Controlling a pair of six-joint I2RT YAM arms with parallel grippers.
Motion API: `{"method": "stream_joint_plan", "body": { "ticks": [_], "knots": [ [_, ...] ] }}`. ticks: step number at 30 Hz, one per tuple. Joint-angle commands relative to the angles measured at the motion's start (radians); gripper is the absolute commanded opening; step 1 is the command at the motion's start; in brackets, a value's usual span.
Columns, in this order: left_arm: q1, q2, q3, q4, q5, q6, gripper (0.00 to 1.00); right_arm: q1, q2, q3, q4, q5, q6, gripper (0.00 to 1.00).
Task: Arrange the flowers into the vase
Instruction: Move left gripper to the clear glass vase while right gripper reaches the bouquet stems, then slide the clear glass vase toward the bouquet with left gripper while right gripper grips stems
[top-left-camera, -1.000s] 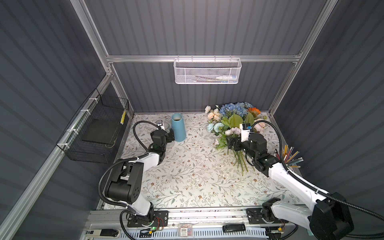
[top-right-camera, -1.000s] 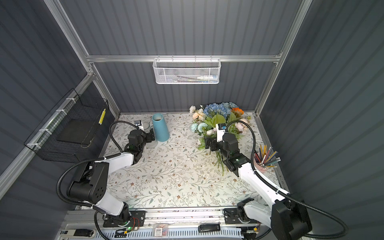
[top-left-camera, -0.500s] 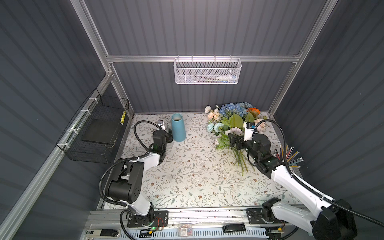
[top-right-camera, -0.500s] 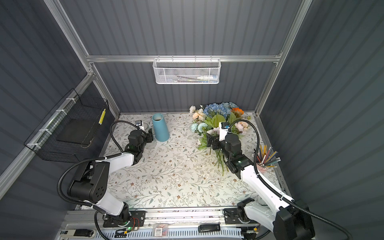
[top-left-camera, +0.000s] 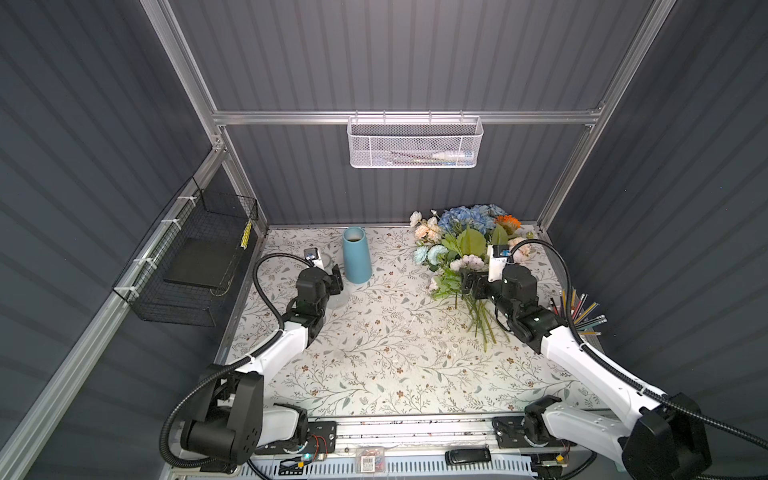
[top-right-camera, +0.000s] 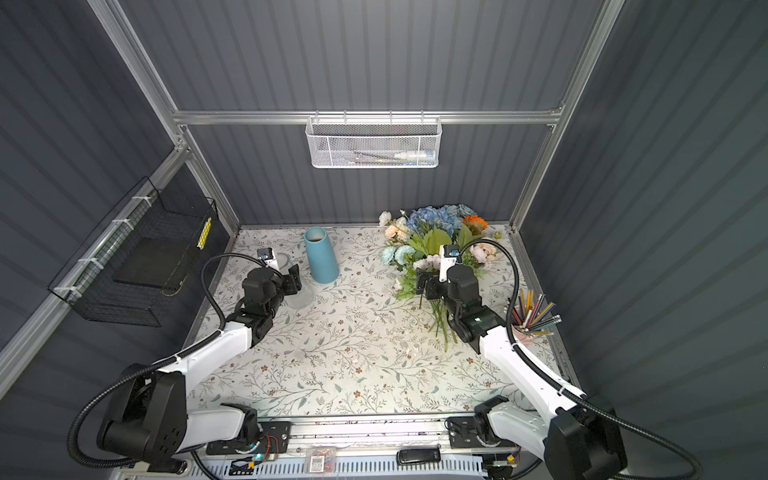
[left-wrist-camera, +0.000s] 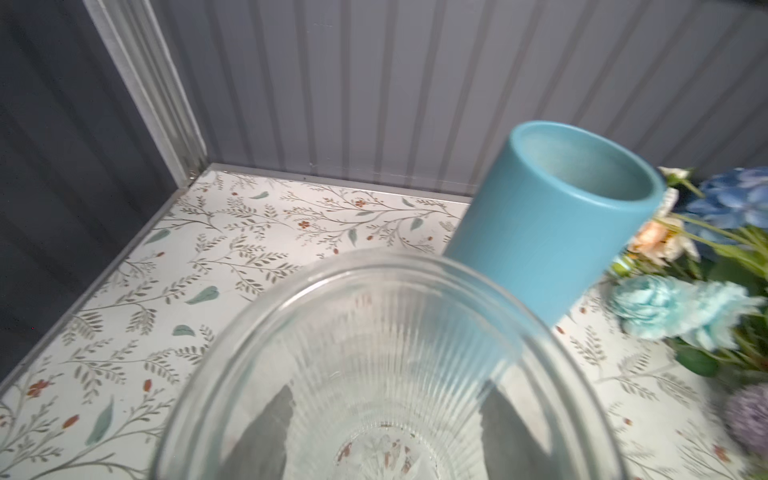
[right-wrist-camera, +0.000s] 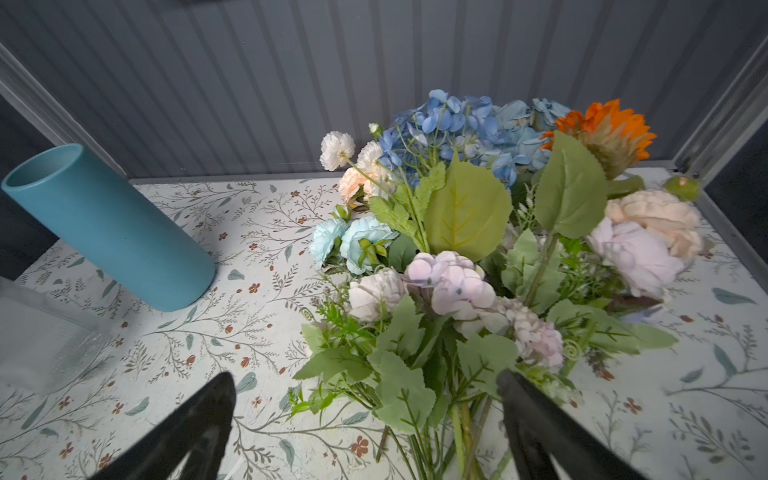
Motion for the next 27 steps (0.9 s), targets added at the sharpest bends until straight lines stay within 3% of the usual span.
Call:
{"method": "stream_joint_plan", "body": {
  "ticks": [1, 7, 12, 15, 21, 27],
  "knots": [
    [-0.080, -0.069, 0.007, -0.021, 0.010, -0.063, 0.00, -0.033, -0.001, 0.050, -0.128, 0.049, 0.047, 0.99],
    [-0.325, -0.039, 0.046, -0.011, -0.069, -0.072, 0.00, -0.186, 0.003, 0.089, -0.310, -0.116, 0.205, 0.99],
    [-0.498, 0.066, 0.096, 0.119, -0.143, 0.017, 0.00, -0.290, -0.030, 0.052, -0.340, -0.196, 0.247, 0.84],
    [-0.541, 0.154, 0.143, 0.194, -0.128, 0.063, 0.00, -0.343, -0.033, 0.047, -0.371, -0.228, 0.263, 0.72],
    [-0.579, 0.300, 0.228, 0.260, -0.106, 0.112, 0.00, -0.397, -0.036, 0.015, -0.388, -0.261, 0.279, 0.59],
    [-0.598, 0.376, 0.248, 0.238, -0.095, 0.112, 0.01, -0.433, -0.029, -0.015, -0.370, -0.286, 0.300, 0.53]
  ]
}}
